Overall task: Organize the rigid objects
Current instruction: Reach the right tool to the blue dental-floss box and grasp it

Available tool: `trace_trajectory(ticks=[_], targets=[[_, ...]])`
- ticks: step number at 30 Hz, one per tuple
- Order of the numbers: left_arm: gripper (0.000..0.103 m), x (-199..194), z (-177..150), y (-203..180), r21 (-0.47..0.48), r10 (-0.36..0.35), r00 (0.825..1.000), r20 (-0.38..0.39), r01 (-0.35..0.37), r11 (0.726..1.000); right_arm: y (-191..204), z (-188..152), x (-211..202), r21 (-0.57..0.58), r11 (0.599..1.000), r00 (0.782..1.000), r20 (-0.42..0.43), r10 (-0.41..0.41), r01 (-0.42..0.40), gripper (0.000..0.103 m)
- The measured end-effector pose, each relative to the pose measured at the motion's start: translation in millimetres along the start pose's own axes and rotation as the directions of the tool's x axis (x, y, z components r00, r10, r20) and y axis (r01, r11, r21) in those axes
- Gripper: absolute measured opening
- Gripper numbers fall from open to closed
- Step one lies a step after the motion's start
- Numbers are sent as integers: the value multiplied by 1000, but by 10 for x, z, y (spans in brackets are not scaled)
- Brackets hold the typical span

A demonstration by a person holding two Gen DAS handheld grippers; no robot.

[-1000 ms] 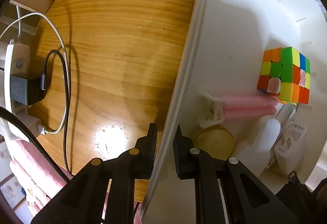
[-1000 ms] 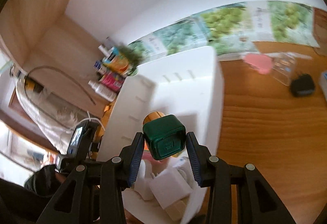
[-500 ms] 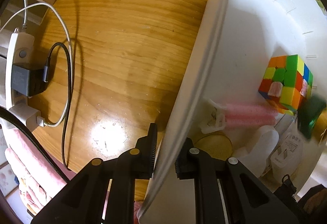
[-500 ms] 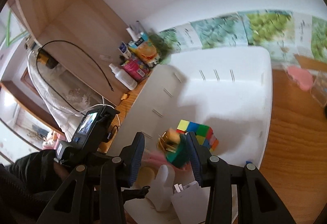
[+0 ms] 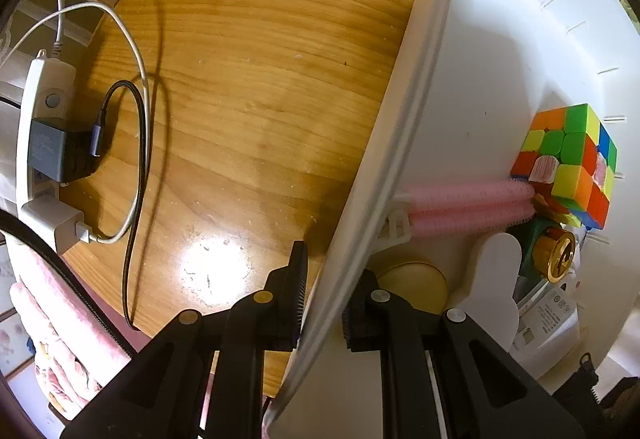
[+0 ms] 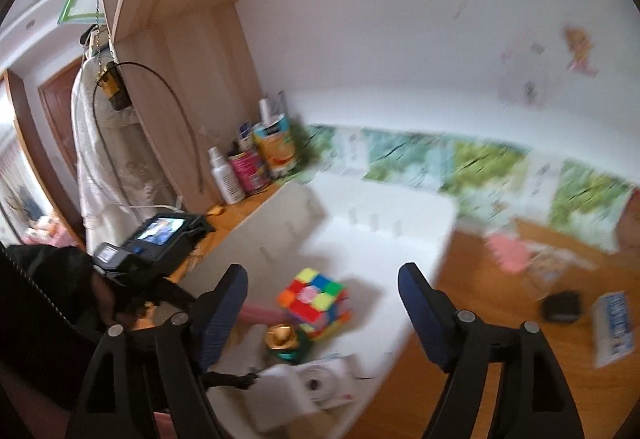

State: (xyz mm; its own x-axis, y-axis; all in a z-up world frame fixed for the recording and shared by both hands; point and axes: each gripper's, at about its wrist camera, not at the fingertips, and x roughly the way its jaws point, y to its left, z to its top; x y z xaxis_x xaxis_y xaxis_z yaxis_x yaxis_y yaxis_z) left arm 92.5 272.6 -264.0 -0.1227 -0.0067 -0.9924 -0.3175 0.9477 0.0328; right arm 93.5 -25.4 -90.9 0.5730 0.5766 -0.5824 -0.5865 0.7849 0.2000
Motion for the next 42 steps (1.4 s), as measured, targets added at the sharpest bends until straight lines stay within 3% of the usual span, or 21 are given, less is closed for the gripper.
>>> trace_trajectory(ticks=[6, 13, 26, 28, 32, 42], targets=[[15, -11, 24, -45, 2, -7, 1000, -7, 7, 1000, -249, -17, -348, -36, 985, 983, 79, -165, 168, 82], [15, -10, 49, -47, 3, -7, 1000, -11, 7, 1000, -688, -55, -712, -25, 930, 923, 140, -359, 366, 83], [15, 13, 120, -132, 2, 25, 999, -31, -25, 1000, -1653, -228, -950, 20, 836, 824, 151, -545, 549, 86], [15, 11, 129, -149, 0, 26, 999, -34, -26, 1000, -1770, -276, -939, 25, 830, 818, 153, -554, 558, 86], [15, 23, 154, -170, 8, 18, 999, -40, -18, 1000, -2027, -408, -893, 56, 829, 818, 139, -558, 556, 97], [15, 43, 204, -172, 1, 8, 999, -51, -8, 1000, -2476, -684, -554, 77, 833, 835, 5, -550, 548, 97]])
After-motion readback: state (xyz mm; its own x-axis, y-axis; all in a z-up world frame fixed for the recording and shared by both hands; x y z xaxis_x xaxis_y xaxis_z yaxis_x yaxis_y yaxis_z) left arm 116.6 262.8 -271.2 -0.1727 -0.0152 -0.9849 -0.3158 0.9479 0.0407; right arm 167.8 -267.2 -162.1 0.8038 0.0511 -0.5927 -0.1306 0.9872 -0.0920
